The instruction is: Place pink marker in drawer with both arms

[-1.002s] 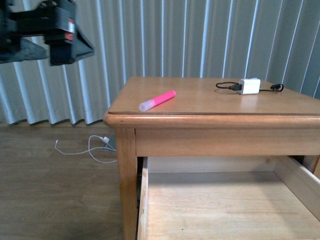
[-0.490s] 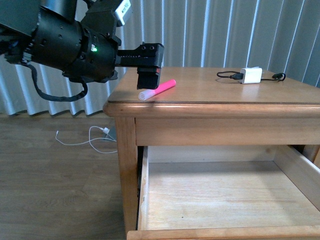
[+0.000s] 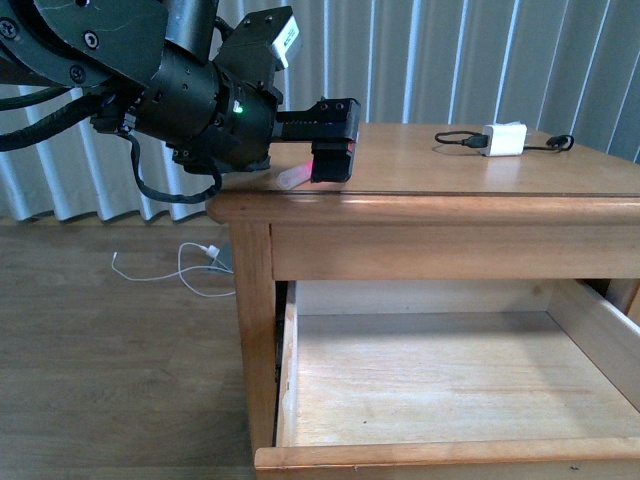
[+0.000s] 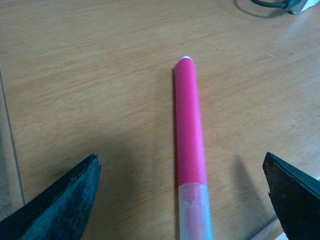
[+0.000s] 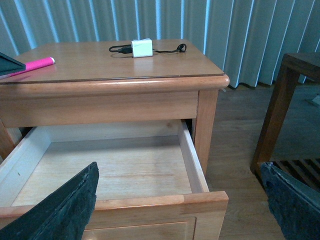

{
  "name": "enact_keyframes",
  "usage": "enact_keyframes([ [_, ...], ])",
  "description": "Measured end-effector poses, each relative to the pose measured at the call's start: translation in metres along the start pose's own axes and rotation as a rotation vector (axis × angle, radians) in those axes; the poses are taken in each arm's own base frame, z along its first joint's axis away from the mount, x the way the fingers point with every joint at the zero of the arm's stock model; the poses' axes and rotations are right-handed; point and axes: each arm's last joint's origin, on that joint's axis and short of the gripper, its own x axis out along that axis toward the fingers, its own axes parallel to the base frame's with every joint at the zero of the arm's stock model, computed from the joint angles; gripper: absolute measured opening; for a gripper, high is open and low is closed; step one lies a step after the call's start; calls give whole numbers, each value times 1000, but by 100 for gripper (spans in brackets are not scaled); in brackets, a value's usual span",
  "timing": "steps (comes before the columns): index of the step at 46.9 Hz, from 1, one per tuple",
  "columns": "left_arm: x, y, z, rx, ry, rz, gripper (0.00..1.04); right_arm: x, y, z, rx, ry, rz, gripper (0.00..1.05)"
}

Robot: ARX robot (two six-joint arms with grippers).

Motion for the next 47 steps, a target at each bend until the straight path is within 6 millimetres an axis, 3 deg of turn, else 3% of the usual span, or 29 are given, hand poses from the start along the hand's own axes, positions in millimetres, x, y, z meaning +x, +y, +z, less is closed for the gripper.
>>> enact_keyframes([
  [14,5,-4,0,60,21,-31,98,0,0,0,0,0,0,96],
  [41,8,-3,-2,137,48,-18,17,0,0,0,0,0,0,96],
  [47,7,-1,-1,135,47,-21,15,0,0,0,0,0,0,96],
])
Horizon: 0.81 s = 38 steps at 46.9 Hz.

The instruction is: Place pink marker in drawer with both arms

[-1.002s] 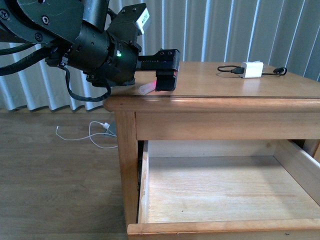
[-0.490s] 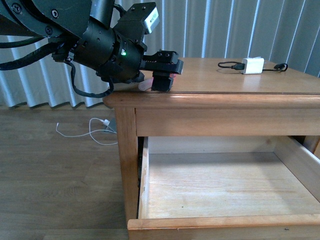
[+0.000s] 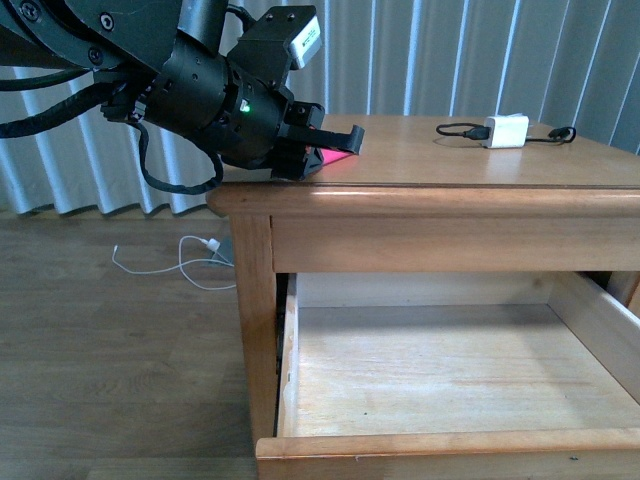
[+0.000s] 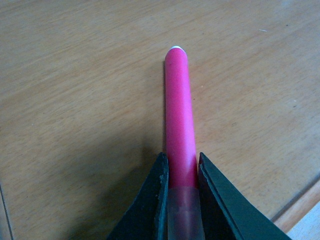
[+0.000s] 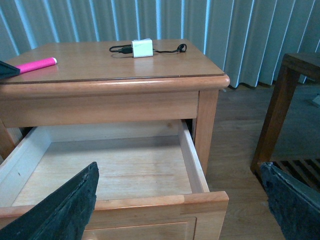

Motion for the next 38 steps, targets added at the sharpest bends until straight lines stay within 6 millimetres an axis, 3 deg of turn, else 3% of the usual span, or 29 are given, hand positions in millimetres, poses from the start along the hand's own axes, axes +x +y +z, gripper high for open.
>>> enact_keyframes([
  [12,-7,8,-2,-22,-21,-50,15,0,0,0,0,0,0,96],
  [30,-72,-2,-7,31,-91,-306,15,0,0,0,0,0,0,96],
  [38,-79,-15,-20,80,-49,-380,15,0,0,0,0,0,0,96],
])
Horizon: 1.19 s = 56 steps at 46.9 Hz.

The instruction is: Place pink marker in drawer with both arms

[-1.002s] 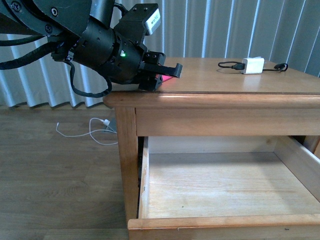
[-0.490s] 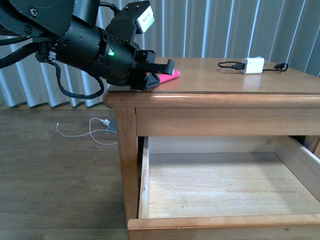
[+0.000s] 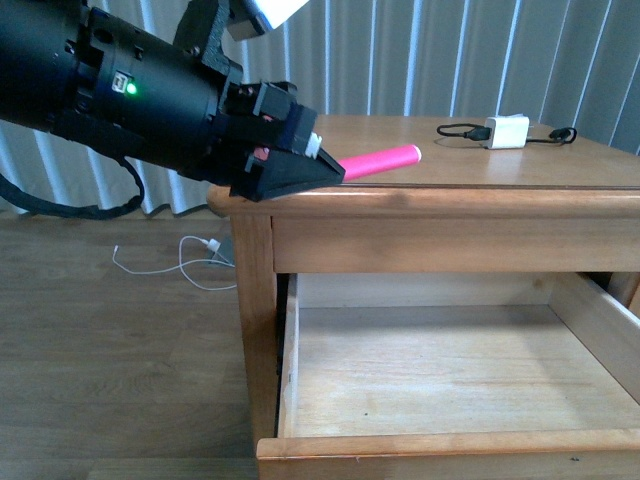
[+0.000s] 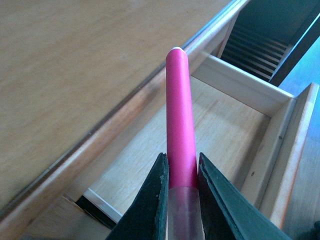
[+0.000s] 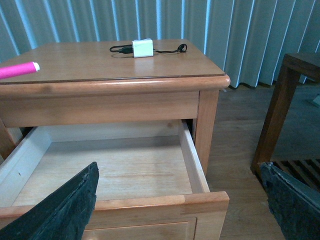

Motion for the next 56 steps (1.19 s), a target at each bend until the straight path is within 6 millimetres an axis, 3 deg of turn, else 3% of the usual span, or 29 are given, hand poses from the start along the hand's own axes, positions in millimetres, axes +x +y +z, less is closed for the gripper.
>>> enact_keyframes([
  [23,77,-25,-40,7,174,-37,15,0,0,0,0,0,0,96],
  [39,102,-34,-49,49,220,-22,15,0,0,0,0,0,0,96],
  [50,101,-32,-44,56,182,-2,56,0,0,0,0,0,0,96],
  [56,79,-26,-25,62,71,77,81,0,0,0,0,0,0,96],
])
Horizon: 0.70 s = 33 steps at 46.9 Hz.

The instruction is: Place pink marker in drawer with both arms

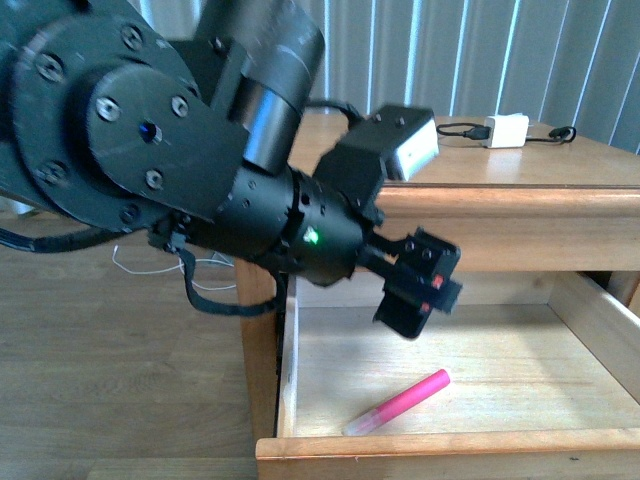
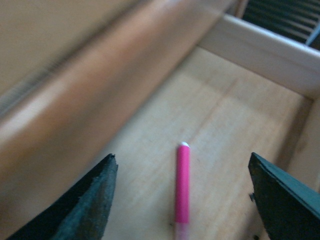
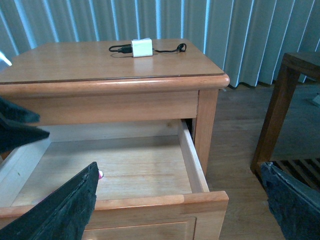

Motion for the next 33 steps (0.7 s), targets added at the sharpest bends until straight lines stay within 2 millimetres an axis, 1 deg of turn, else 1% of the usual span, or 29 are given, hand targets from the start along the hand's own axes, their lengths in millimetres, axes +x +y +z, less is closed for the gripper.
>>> enact_keyframes([
  [4,-18,9,12,7,-60,60,92,0,0,0,0,0,0,96],
  [6,-32,15,20,11,-93,107,99,0,0,0,0,0,0,96],
  [7,-35,17,22,12,-101,119,100,0,0,0,0,0,0,96],
  [9,-49,24,27,4,-128,162,99,0,0,0,0,0,0,96],
  [10,-60,28,30,-4,-144,187,98,0,0,0,0,0,0,96],
  [13,-88,38,31,-26,-173,249,99,0,0,0,0,0,0,96],
  [17,-122,45,23,-59,-202,332,99,0,0,0,0,0,0,96],
  [19,-135,44,19,-74,-216,359,99,0,0,0,0,0,0,96],
  [24,-169,40,7,-120,-246,416,99,0,0,0,0,0,0,96],
  [26,-189,36,-1,-144,-263,450,99,0,0,0,0,0,0,96],
  [28,-201,34,-7,-156,-272,477,99,0,0,0,0,0,0,96],
  [30,-217,30,-18,-184,-275,512,99,0,0,0,0,0,0,96],
  [33,-232,26,-29,-201,-269,563,99,0,0,0,0,0,0,96],
])
